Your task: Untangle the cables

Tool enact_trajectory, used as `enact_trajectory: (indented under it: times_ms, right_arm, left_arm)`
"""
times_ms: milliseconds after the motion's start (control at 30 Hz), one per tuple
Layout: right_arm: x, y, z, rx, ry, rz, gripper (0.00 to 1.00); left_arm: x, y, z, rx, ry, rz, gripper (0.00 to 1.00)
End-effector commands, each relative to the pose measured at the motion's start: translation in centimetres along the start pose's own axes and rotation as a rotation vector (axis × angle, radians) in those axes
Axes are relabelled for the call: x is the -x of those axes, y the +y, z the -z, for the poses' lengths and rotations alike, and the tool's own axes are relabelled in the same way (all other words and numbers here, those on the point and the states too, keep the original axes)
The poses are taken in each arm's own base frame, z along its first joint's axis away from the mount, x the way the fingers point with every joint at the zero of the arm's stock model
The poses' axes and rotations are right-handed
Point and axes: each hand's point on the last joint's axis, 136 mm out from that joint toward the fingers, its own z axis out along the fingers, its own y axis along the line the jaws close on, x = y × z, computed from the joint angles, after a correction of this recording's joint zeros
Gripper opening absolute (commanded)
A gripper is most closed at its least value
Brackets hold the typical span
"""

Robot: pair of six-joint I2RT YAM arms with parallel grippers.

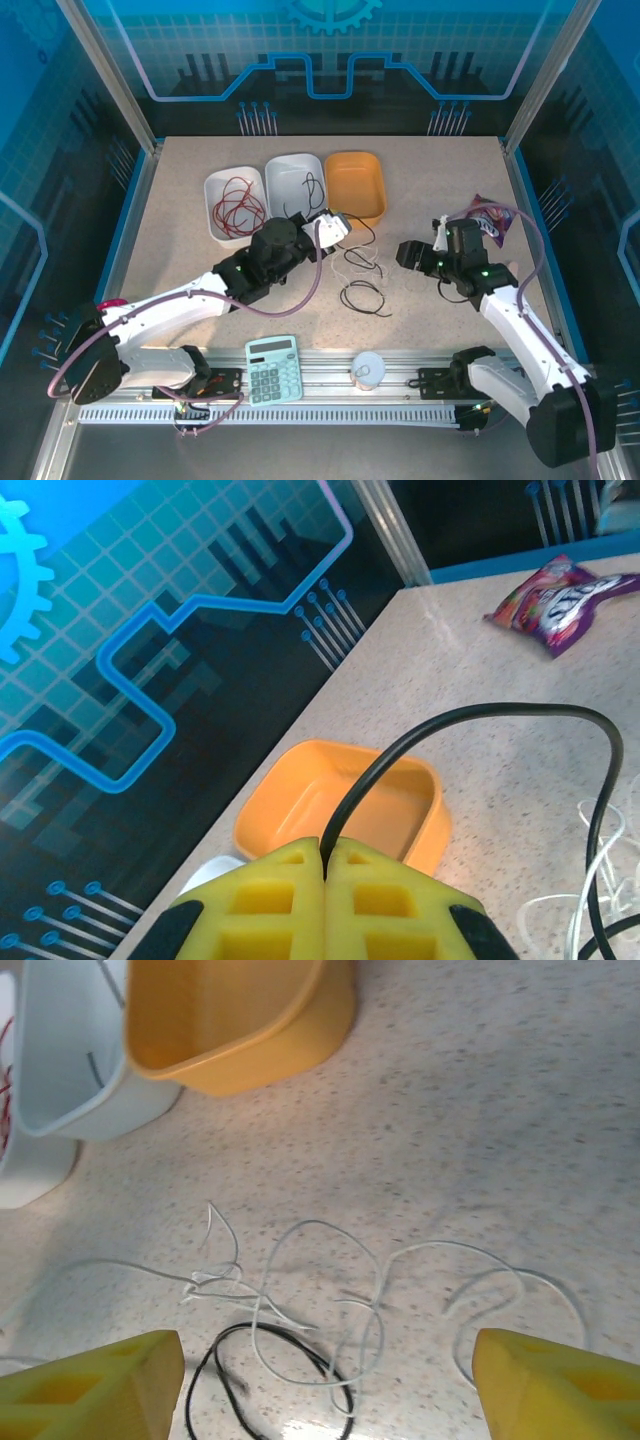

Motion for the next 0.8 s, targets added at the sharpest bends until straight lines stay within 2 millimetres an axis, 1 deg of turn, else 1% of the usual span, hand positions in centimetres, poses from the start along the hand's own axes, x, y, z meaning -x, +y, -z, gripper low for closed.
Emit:
enact_trajectory:
  times_ms: [0, 133, 200, 367, 500, 667, 767]
  right_arm:
    - [-0.1, 2.8, -0.9, 0.133, 0.01, 0.089, 0.75]
    - [-0.7, 4.1, -2.1, 0.135, 0.006, 0.197, 0.75]
    - [-0.9, 4.6, -2.7, 0.138, 0.009, 0.236, 0.73]
    - [-1.6, 6.7, -4.0, 0.203, 0.024, 0.302, 0.7]
    - [-1.8, 7.8, -4.7, 0.231, 0.019, 0.338, 0.7]
    - [-1.7, 8.8, -5.1, 0.268, -0.003, 0.371, 0.72]
    - [-1.6, 8.6, -5.5, 0.247, 0.0, 0.361, 0.71]
  left_arm:
    - [0.7, -0.6, 0.4, -0.08, -0.061, 0.075, 0.0]
    - [0.4, -0.8, 0.3, -0.121, -0.058, 0.119, 0.0]
    - [0.2, -1.1, 0.1, -0.133, -0.053, 0.123, 0.0]
    - [0.1, -1.1, -0.1, -0.14, -0.046, 0.133, 0.0]
    - [0.1, -1.3, 0.0, -0.156, -0.05, 0.143, 0.0]
    - [0.2, -1.6, 0.4, -0.178, -0.055, 0.153, 0.0]
    - [0.5, -1.2, 0.9, -0.17, -0.063, 0.167, 0.0]
